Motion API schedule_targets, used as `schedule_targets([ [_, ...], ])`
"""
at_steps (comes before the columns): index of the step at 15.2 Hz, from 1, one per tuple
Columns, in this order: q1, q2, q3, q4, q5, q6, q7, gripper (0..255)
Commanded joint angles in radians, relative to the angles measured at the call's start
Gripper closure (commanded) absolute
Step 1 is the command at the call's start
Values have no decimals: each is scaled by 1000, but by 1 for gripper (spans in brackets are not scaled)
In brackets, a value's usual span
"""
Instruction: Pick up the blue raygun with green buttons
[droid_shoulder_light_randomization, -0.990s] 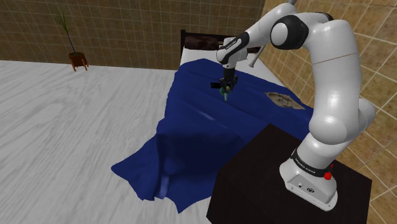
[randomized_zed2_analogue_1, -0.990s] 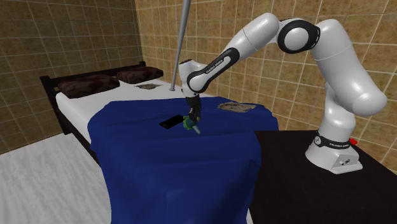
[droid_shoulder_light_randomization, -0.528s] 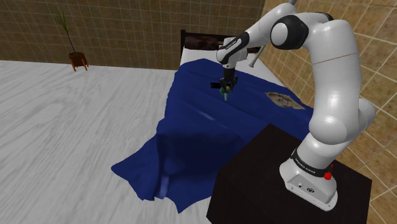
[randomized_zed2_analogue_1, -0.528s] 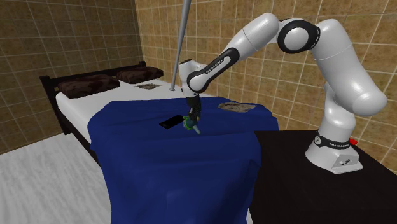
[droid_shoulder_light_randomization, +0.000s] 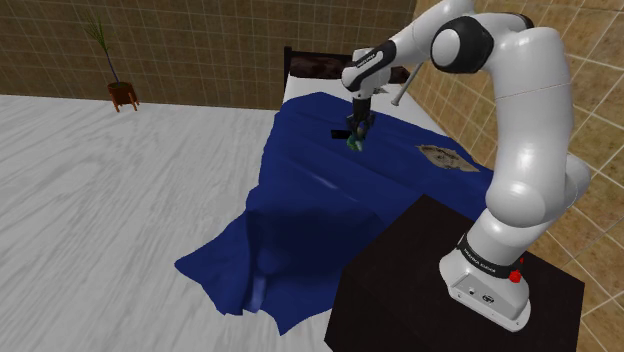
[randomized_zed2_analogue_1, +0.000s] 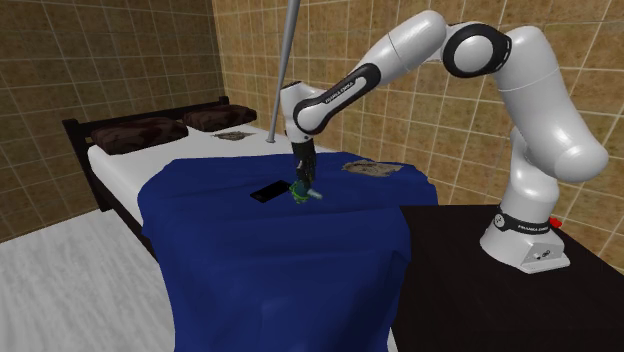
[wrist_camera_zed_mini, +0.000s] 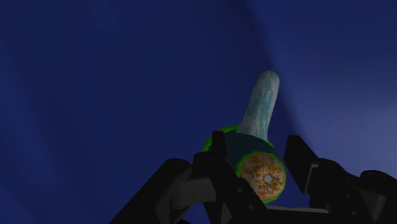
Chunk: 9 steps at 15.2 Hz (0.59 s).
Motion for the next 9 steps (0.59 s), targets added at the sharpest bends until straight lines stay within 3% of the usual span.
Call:
schedule_targets([
  [1,1,-15,-1,6,-2,-21,0,255],
  [9,3,-55,-5,29,-7,-84,-1,255],
])
